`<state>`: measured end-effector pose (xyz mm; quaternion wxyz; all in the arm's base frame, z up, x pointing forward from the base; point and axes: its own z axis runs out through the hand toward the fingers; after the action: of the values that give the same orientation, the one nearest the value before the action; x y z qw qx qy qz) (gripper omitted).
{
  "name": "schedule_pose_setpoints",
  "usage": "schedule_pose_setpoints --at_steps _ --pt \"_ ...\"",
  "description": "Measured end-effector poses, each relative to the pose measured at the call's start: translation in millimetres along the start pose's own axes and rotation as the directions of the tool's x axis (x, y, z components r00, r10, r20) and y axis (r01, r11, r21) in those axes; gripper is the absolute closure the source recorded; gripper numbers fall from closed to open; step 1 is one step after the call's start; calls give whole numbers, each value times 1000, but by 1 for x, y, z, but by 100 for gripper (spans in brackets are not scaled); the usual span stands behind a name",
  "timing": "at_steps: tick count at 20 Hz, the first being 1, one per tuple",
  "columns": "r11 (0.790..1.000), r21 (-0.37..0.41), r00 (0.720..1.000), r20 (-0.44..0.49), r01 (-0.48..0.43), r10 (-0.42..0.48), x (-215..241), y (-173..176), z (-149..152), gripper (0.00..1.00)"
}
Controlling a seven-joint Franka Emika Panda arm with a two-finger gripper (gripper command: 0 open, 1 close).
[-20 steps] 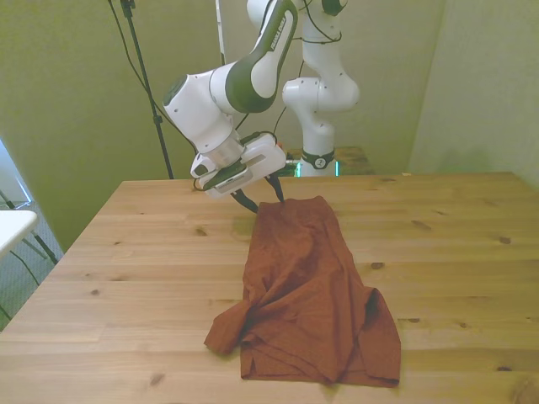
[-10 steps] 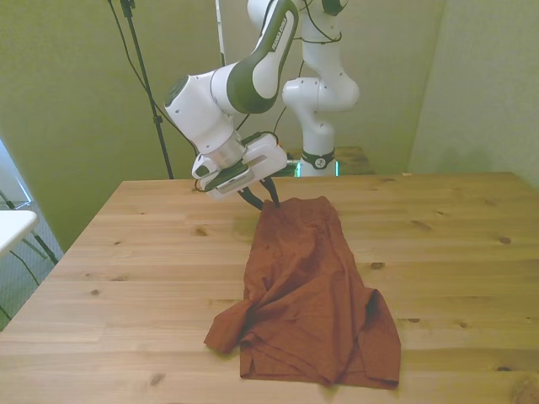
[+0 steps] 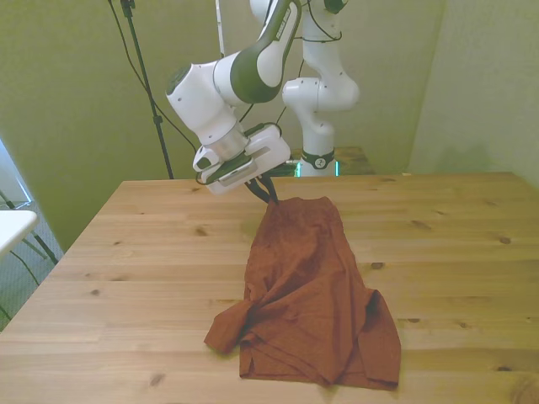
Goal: Unfold the shorts
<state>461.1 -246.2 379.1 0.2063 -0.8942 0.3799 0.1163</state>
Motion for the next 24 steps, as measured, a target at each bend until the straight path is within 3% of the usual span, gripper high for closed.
schedule_pose_setpoints --at_steps 6,14,21,22,24 --pt "994 -30 993 -47 109 -110 -53 -63 -28 100" --pt "967 -116 971 -48 229 -235 -121 -142 -9 100" --pt "943 -172 955 -40 284 -295 -148 -183 16 100" --pt "942 -176 954 -36 286 -296 -148 -186 21 0" --pt "940 -183 954 -32 289 -299 -149 -195 28 0"
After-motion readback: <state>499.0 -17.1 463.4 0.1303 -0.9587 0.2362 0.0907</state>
